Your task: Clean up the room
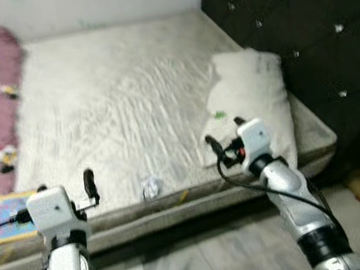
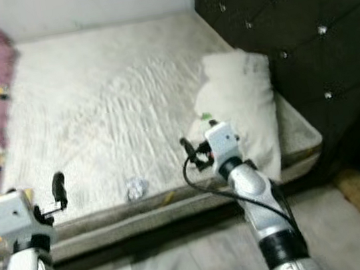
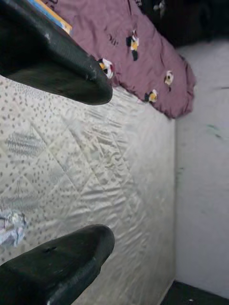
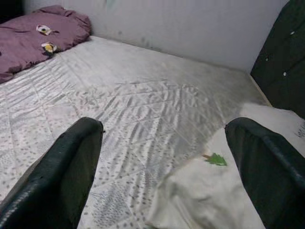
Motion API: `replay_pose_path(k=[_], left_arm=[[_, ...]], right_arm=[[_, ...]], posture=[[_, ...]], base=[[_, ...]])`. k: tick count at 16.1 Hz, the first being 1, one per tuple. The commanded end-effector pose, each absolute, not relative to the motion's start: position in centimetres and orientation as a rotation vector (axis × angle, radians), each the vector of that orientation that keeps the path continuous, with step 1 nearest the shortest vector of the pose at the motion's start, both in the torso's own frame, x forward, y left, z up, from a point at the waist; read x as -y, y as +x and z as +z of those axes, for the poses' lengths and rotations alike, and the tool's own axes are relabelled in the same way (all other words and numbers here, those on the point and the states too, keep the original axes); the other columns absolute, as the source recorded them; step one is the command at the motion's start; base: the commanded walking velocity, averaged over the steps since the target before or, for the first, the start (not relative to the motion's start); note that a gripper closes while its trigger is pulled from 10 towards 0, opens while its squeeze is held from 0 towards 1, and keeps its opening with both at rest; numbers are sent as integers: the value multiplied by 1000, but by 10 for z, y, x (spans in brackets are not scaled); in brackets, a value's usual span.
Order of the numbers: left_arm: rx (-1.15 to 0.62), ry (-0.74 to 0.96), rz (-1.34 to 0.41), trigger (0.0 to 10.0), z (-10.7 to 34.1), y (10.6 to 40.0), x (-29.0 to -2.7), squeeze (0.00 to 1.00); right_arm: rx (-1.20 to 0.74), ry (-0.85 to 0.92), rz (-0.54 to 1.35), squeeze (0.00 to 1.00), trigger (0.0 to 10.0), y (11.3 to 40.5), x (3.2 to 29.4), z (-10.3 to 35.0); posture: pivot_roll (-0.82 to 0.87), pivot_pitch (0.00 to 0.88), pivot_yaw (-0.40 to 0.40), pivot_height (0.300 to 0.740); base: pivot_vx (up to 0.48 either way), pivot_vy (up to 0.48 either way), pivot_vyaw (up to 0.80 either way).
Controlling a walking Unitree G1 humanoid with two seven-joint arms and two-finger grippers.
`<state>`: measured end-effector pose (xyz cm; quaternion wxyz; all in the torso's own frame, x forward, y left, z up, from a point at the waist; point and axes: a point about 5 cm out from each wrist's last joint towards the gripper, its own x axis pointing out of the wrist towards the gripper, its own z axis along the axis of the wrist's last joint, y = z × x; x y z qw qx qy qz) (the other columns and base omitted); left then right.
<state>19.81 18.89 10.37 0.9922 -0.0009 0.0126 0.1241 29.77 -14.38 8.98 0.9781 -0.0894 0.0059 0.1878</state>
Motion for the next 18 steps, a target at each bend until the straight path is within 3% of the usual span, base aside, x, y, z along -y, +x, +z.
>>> replay_pose_path(k=[1, 15, 18], left_arm=[[-14, -2, 228, 10000, 106, 200, -186, 0], [-9, -2, 221, 10000, 105, 201, -184, 0], [-29, -28, 240, 10000, 101, 200, -182, 0]], right_arm=[[-25, -171, 355, 0, 10000, 298, 151, 88], [-26, -172, 366, 0, 10000, 299, 151, 87], [-34, -173, 375, 0, 10000, 299, 151, 85]], posture=[[26, 31, -67, 740], [30, 28, -75, 740], [35, 28, -80, 740]], base=[[0, 0, 0], [266, 0, 0], [0, 0, 0]])
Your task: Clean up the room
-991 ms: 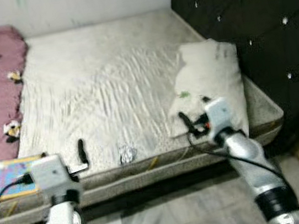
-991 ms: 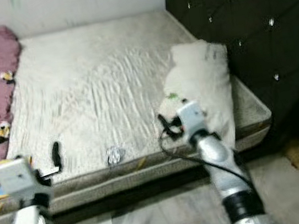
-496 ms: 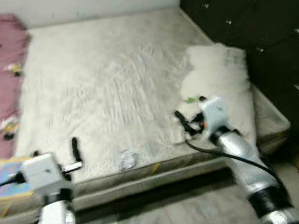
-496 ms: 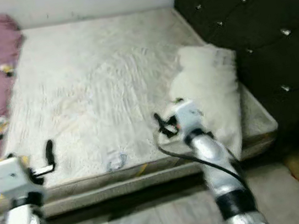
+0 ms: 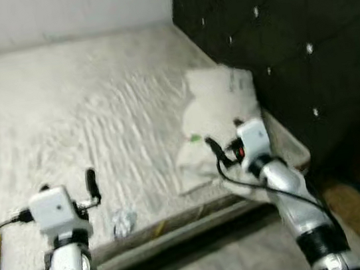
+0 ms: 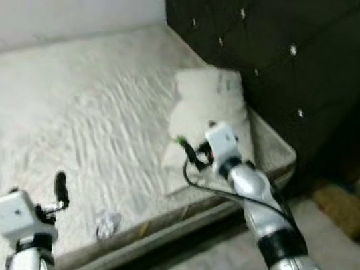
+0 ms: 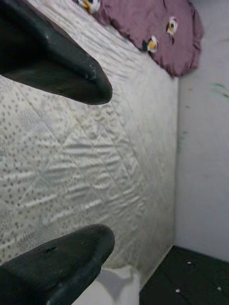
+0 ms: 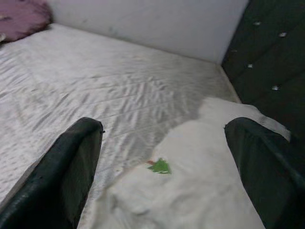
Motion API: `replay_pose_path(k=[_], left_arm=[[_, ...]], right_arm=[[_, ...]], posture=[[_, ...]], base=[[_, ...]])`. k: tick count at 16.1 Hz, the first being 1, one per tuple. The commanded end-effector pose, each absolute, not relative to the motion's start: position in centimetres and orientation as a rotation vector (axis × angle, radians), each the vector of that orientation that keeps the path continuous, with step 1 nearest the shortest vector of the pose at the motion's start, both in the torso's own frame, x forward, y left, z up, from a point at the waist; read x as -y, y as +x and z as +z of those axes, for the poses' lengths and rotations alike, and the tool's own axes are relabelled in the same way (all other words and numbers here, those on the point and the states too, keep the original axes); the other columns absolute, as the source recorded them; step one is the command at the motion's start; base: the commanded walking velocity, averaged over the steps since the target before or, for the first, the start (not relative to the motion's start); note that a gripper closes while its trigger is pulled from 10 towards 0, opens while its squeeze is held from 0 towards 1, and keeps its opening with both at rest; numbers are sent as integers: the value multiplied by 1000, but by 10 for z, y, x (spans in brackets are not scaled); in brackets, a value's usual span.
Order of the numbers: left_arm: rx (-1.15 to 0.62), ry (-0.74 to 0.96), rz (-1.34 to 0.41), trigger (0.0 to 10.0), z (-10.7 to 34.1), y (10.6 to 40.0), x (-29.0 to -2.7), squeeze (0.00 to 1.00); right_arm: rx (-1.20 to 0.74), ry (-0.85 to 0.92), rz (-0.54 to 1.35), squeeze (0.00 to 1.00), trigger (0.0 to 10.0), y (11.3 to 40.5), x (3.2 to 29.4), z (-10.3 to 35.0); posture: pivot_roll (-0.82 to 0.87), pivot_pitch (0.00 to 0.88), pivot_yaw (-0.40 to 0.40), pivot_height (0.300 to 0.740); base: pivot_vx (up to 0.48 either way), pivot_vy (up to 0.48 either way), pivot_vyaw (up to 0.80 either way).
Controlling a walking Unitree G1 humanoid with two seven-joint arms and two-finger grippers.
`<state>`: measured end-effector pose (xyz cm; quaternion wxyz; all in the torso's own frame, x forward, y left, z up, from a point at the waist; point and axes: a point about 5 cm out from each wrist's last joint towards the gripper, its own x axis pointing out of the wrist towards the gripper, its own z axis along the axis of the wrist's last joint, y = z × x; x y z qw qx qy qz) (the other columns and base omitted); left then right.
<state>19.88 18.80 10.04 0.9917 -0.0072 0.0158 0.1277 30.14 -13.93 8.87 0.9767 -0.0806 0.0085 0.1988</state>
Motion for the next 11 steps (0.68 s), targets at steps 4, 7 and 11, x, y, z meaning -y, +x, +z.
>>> replay_pose_path(k=[4, 7, 11], left_arm=[[-47, -34, 251, 10000, 99, 201, -182, 0], [-43, -43, 237, 10000, 99, 202, -181, 0], [-37, -58, 224, 10000, 99, 202, -179, 0]], right_arm=[[-32, -178, 384, 0, 10000, 299, 150, 85], [-31, -179, 387, 0, 10000, 299, 149, 85], [-34, -179, 389, 0, 10000, 299, 149, 84]], posture=[[32, 27, -79, 740], [32, 27, -79, 740], [35, 13, -82, 740]], base=[[0, 0, 800], [0, 0, 690], [0, 0, 570]])
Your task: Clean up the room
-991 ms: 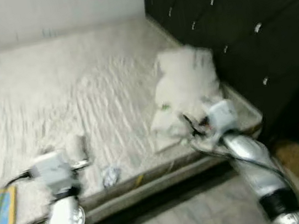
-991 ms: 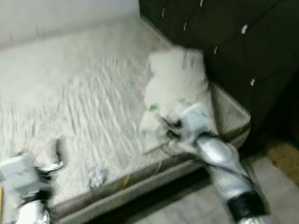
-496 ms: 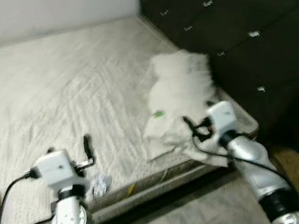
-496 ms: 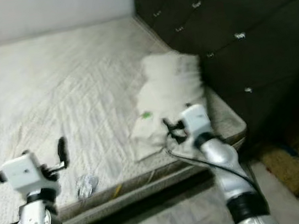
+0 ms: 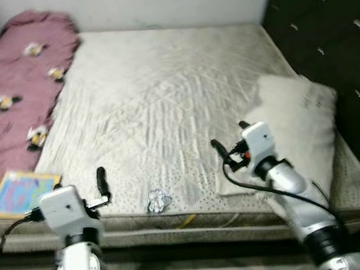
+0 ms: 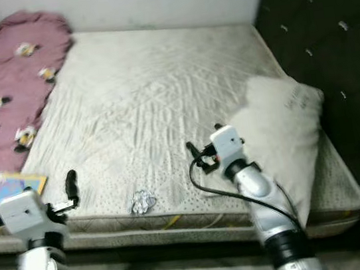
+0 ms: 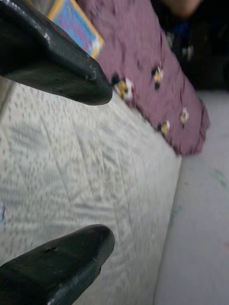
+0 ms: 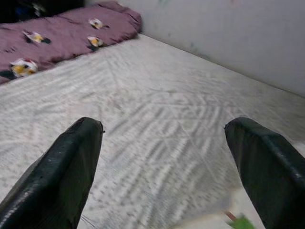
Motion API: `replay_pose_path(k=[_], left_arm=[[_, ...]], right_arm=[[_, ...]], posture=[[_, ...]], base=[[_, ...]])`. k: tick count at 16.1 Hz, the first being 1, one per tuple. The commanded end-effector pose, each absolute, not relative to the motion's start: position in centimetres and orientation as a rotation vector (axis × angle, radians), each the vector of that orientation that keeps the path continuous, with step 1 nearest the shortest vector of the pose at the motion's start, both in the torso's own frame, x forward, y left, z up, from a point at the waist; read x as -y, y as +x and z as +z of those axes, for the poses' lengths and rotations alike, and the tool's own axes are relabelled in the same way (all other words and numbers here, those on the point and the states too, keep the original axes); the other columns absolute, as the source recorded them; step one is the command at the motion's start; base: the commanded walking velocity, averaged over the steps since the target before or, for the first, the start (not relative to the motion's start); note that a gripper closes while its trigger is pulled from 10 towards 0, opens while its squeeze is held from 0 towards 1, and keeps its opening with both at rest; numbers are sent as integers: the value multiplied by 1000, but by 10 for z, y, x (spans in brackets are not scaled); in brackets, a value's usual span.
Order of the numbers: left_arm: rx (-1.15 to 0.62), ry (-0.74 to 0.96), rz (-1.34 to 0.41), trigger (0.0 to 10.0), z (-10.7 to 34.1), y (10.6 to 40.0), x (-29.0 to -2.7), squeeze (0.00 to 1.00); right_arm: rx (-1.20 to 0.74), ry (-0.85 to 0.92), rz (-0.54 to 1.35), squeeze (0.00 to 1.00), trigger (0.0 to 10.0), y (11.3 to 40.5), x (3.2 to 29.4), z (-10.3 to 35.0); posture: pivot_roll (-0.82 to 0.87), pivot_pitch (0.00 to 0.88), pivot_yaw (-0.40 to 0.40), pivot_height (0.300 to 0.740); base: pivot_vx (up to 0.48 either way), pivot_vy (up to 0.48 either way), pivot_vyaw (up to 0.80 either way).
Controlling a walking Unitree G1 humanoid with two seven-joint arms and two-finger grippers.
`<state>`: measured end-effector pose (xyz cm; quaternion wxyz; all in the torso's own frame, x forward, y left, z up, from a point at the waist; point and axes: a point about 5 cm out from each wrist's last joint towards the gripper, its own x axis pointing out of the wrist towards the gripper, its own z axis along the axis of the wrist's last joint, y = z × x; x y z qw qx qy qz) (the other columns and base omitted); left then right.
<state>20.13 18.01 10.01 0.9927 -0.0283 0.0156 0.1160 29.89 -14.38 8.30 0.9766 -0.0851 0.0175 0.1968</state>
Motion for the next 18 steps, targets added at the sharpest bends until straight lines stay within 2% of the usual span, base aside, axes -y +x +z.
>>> replay_pose_path(k=[1, 2, 5, 8, 13, 18], left_arm=[[-42, -63, 223, 10000, 98, 202, -178, 0], [-44, -57, 219, 10000, 99, 203, -178, 0], [-28, -56, 239, 10000, 103, 205, -186, 0], [-26, -55, 232, 10000, 102, 205, -182, 0], [-3, 11, 249, 10000, 108, 211, -182, 0], [18, 40, 282, 10000, 111, 215, -198, 0]], right_arm=[[-35, -157, 380, 0, 10000, 300, 150, 84], [-34, -150, 375, 0, 10000, 302, 150, 85], [-25, -159, 340, 0, 10000, 307, 152, 87], [-28, -172, 331, 0, 10000, 310, 151, 88], [-39, -187, 371, 0, 10000, 312, 144, 87], [-47, -234, 315, 0, 10000, 312, 141, 84]], posture=[[35, 13, -82, 740], [40, 15, -86, 740], [45, 28, -80, 740], [41, 38, -79, 740], [42, 32, -73, 740], [48, 1, -39, 740]], base=[[0, 0, 0], [0, 0, 0], [0, 480, 0], [0, 480, 0], [0, 0, 0], [0, 0, 0]])
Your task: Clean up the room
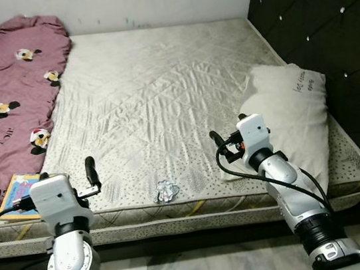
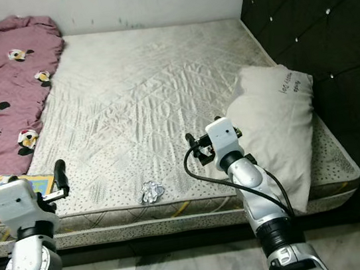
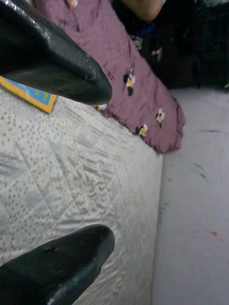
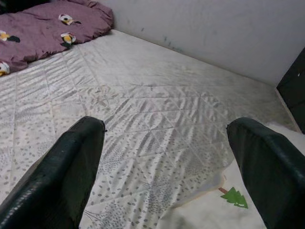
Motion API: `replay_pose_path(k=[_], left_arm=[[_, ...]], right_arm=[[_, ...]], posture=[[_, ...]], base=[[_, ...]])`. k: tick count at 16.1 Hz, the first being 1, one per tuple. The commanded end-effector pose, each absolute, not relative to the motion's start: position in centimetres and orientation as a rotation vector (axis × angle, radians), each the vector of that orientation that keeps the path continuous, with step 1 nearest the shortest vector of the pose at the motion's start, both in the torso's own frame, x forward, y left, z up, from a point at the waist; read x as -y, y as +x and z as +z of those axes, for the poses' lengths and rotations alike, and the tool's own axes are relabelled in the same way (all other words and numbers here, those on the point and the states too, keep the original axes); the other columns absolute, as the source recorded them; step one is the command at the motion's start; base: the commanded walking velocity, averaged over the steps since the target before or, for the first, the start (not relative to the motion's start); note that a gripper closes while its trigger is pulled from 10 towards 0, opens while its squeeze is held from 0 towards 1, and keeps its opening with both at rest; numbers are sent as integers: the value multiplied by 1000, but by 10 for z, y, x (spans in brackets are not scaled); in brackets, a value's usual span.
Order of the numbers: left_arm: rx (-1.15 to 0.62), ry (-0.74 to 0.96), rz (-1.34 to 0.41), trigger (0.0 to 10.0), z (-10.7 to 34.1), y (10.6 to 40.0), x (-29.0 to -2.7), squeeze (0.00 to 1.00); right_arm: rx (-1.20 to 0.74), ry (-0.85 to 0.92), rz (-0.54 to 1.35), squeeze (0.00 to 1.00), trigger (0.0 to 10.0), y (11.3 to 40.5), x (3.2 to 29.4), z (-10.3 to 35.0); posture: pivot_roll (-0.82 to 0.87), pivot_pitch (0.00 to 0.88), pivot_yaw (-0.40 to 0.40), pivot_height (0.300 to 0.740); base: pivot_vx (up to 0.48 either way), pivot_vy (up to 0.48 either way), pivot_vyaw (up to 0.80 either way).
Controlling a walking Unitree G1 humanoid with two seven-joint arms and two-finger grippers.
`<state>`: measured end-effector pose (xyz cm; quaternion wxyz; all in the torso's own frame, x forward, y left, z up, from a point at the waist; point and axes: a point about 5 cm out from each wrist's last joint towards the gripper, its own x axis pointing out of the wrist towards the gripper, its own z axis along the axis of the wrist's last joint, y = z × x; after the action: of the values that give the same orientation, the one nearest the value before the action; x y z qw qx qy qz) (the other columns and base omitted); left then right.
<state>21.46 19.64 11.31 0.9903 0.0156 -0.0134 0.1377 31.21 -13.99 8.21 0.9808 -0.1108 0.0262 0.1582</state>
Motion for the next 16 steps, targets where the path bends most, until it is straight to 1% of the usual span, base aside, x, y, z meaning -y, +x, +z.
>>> replay_pose_path(k=[1, 3, 4, 6, 8, 9, 11, 12, 14, 16], left_arm=[[11, 47, 286, 10000, 109, 213, -199, 0], [-2, 59, 288, 10000, 103, 211, -199, 0], [-34, 56, 301, 10000, 94, 209, -200, 0], [-86, 38, 320, 10000, 78, 209, -197, 0], [-94, 53, 303, 10000, 71, 212, -194, 0], [-96, 51, 304, 10000, 68, 215, -194, 0], [-78, 46, 317, 10000, 72, 219, -198, 0], [-50, 47, 324, 10000, 73, 218, -202, 0], [-37, 75, 377, 10000, 71, 220, -213, 0], [-40, 81, 379, 10000, 67, 221, -215, 0]], right_arm=[[-50, -268, 299, 0, 10000, 309, 140, 80], [-51, -301, 282, 0, 10000, 306, 141, 76], [-74, -309, 279, 0, 10000, 302, 143, 69], [-123, -262, 276, 0, 10000, 301, 149, 60], [-135, -259, 260, 0, 10000, 304, 155, 58], [-167, -210, 199, 0, 10000, 305, 167, 54], [-166, -172, 171, 0, 10000, 308, 170, 55], [-136, -175, 157, 0, 10000, 305, 169, 54], [-177, -161, 118, 0, 10000, 302, 174, 44], [-179, -197, 185, 0, 10000, 298, 171, 41]], posture=[[41, 0, -43, 740], [35, 0, -45, 740], [27, 0, -38, 740], [18, 0, -32, 740], [42, 0, -48, 740], [64, 0, -52, 740], [61, 0, -35, 740], [65, 0, -40, 740], [51, 0, -32, 740], [59, 0, -50, 740]], base=[[0, 0, 0], [0, 0, 0], [0, 0, 0], [0, 0, 0], [0, 0, 0], [0, 0, 0], [0, 0, 0], [0, 0, 0], [0, 0, 0], [0, 0, 0]])
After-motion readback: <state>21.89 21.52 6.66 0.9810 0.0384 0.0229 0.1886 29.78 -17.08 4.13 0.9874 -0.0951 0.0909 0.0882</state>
